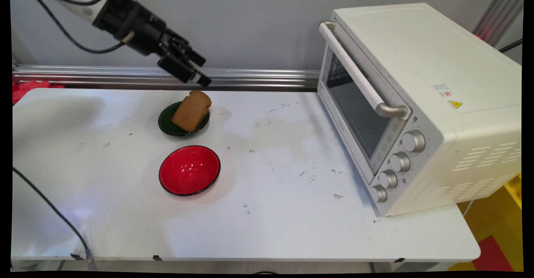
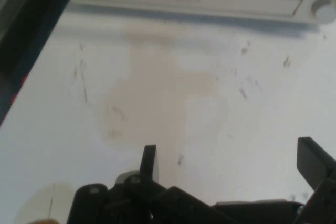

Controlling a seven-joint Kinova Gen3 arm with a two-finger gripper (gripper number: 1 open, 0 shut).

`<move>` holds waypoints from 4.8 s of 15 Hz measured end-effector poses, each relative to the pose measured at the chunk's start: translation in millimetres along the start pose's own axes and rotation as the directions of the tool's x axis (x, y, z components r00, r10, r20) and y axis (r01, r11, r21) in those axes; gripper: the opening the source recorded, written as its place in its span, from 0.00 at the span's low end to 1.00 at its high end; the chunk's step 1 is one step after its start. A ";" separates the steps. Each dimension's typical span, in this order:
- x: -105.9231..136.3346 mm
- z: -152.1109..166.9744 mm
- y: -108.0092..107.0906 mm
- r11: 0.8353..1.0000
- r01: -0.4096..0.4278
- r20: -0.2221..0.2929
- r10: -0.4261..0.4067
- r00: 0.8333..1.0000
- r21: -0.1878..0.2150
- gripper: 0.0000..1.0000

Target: Open the oven

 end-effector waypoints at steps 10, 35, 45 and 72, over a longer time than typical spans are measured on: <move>63.0 40.1 12.3 0.999 -0.032 -0.054 0.032 0.998 -0.008 1.00; 248.2 169.7 43.6 0.989 -0.146 -0.082 0.148 0.986 0.031 0.00; 243.1 199.8 30.2 0.988 -0.154 -0.044 0.154 0.987 -0.010 0.00; 170.7 206.7 -1.6 0.995 -0.096 0.087 0.098 0.991 -0.027 0.00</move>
